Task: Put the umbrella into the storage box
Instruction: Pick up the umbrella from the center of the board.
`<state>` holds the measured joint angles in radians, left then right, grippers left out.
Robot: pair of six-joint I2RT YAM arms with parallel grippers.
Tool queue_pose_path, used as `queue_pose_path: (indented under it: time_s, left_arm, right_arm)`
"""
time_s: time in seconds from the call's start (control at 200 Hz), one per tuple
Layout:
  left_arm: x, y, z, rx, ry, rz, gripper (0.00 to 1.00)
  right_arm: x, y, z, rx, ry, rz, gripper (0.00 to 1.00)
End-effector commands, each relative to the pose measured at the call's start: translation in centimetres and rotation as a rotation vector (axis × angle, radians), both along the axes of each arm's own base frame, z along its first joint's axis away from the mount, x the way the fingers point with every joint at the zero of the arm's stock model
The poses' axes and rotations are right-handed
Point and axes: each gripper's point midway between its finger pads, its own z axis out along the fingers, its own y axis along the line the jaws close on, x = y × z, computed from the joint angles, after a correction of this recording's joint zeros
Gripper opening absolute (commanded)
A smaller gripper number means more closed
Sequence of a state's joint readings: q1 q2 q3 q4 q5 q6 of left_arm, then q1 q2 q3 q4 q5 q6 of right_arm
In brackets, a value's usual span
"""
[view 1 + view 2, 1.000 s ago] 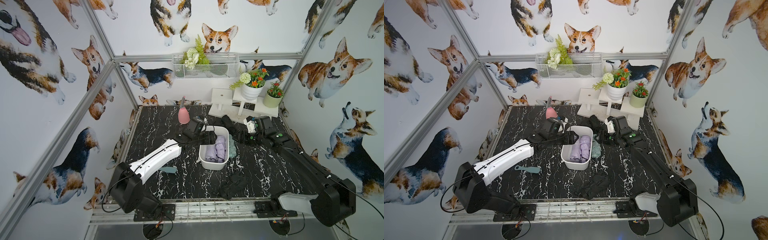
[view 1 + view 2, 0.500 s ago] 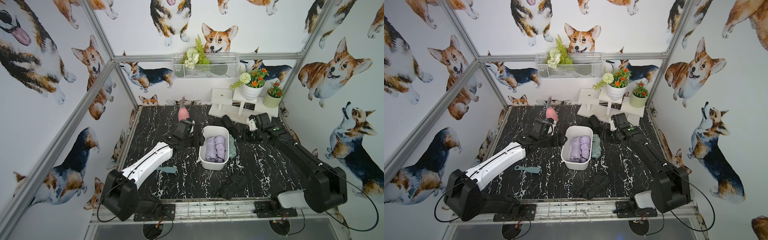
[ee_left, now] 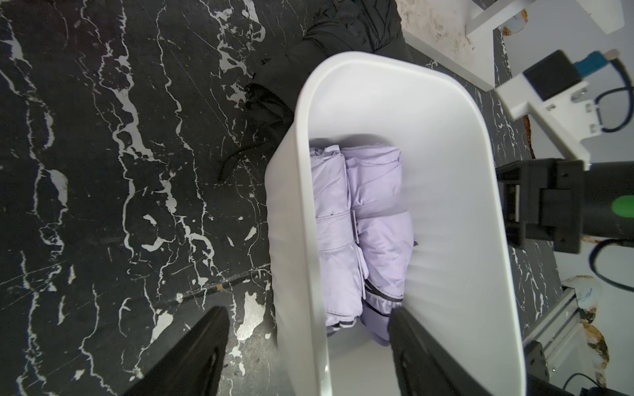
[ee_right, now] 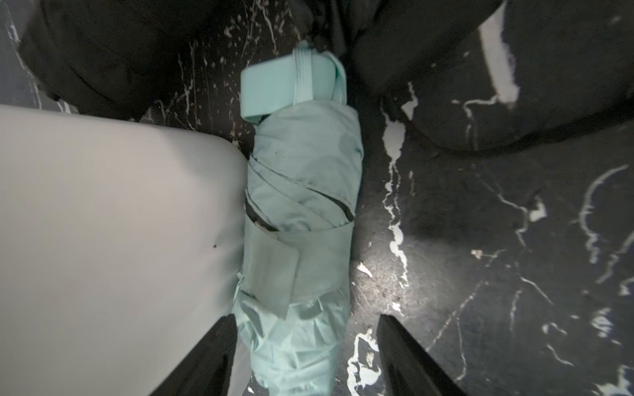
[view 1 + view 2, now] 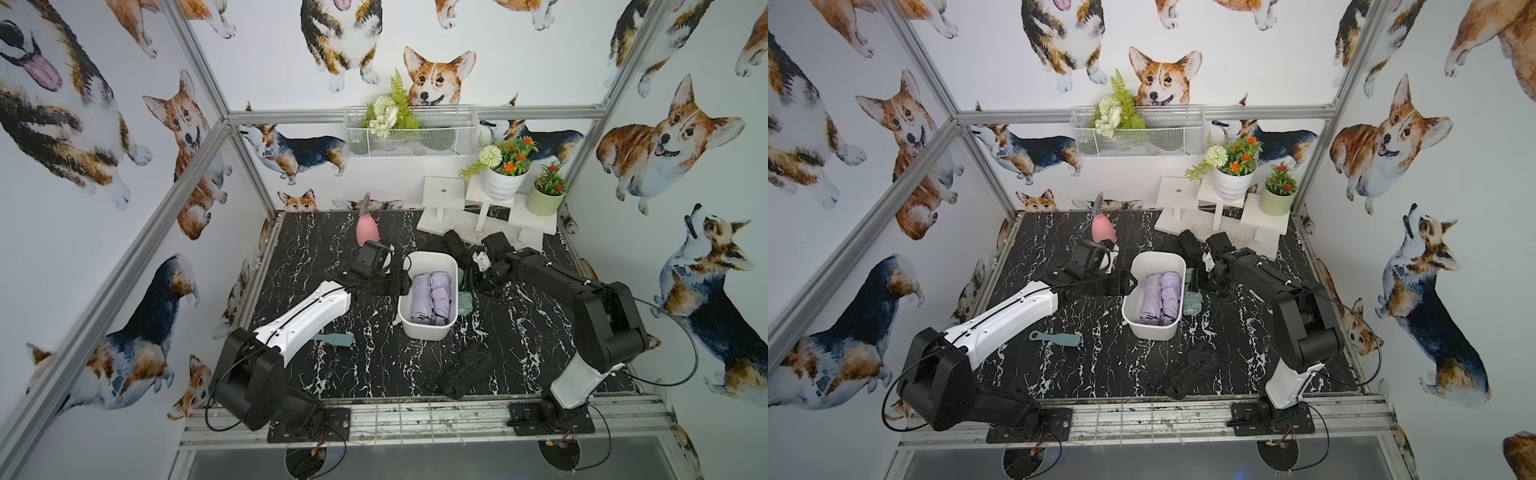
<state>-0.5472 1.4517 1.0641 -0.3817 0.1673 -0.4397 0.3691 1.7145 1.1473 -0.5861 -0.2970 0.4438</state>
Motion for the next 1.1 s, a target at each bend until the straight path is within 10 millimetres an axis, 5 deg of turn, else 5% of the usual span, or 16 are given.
queue_pose_path:
  time_s: [0.0, 0.38, 0.476, 0.591, 0.701, 0.861, 1.096]
  left_arm:
    - [0.2, -0.2, 0.4, -0.01, -0.025, -0.012, 0.78]
    - [-0.1, 0.2, 0.2, -0.003, -0.029, -0.005, 0.79]
    - [-0.2, 0.4, 0.3, -0.004, -0.03, -0.003, 0.79]
    - [-0.4, 0.5, 0.8, -0.005, -0.038, 0.001, 0.79]
    - [-0.4, 0.8, 1.7, -0.012, -0.054, 0.007, 0.79]
    - [-0.4, 0.9, 3.6, -0.037, -0.084, 0.01, 0.79]
    - [0.2, 2.1, 6.0, -0.064, -0.123, 0.053, 0.8]
  right_arm:
    - [0.8, 0.9, -0.5, 0.037, 0.006, -0.033, 0.71]
    - [1.7, 2.1, -2.8, 0.055, 0.049, -0.054, 0.7]
    - [1.6, 1.8, -3.2, 0.036, 0.056, -0.058, 0.64]
    - [1.5, 0.8, -2.7, -0.002, 0.031, -0.068, 0.43]
    - [2.0, -0.6, -0.9, -0.002, -0.018, -0.099, 0.31]
    - [2.4, -3.2, 2.8, -0.001, -0.139, -0.111, 0.26]
    - [2.9, -3.0, 12.2, 0.036, -0.586, 0.088, 0.14]
